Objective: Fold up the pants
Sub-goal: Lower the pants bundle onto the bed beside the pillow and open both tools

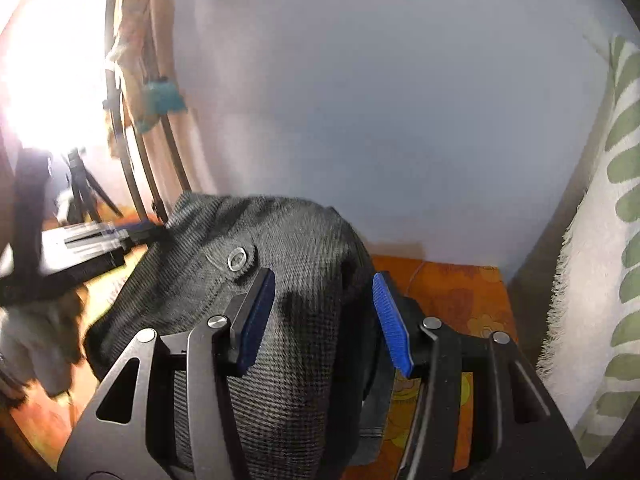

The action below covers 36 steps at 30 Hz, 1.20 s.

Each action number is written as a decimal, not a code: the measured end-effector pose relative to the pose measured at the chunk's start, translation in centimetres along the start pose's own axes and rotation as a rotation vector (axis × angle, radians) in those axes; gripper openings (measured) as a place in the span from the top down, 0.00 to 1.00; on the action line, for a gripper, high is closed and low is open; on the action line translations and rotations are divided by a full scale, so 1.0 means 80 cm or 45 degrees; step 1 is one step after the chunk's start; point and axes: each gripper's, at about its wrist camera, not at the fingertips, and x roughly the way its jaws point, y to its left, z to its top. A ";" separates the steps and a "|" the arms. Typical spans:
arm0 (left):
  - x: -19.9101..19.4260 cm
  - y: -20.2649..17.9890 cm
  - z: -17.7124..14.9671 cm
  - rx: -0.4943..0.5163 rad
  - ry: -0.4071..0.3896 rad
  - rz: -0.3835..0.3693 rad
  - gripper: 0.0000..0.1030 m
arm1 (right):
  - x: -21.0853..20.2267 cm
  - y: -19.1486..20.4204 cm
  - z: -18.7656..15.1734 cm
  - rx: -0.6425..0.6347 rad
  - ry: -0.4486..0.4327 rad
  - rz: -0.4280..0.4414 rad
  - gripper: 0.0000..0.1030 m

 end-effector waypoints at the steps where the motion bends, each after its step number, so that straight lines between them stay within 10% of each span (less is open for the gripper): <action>1: -0.004 0.003 -0.001 -0.003 -0.001 0.004 0.79 | 0.005 0.004 -0.002 -0.005 0.019 -0.012 0.48; 22: -0.193 -0.013 -0.057 0.123 -0.022 -0.145 0.78 | -0.117 0.038 -0.053 0.130 0.045 -0.114 0.46; 28: -0.258 -0.021 -0.086 0.175 -0.044 -0.183 0.51 | -0.178 0.075 -0.069 0.150 -0.032 -0.120 0.36; 36: -0.330 -0.018 -0.122 0.224 -0.105 -0.220 0.44 | -0.248 0.139 -0.093 0.135 -0.125 -0.144 0.26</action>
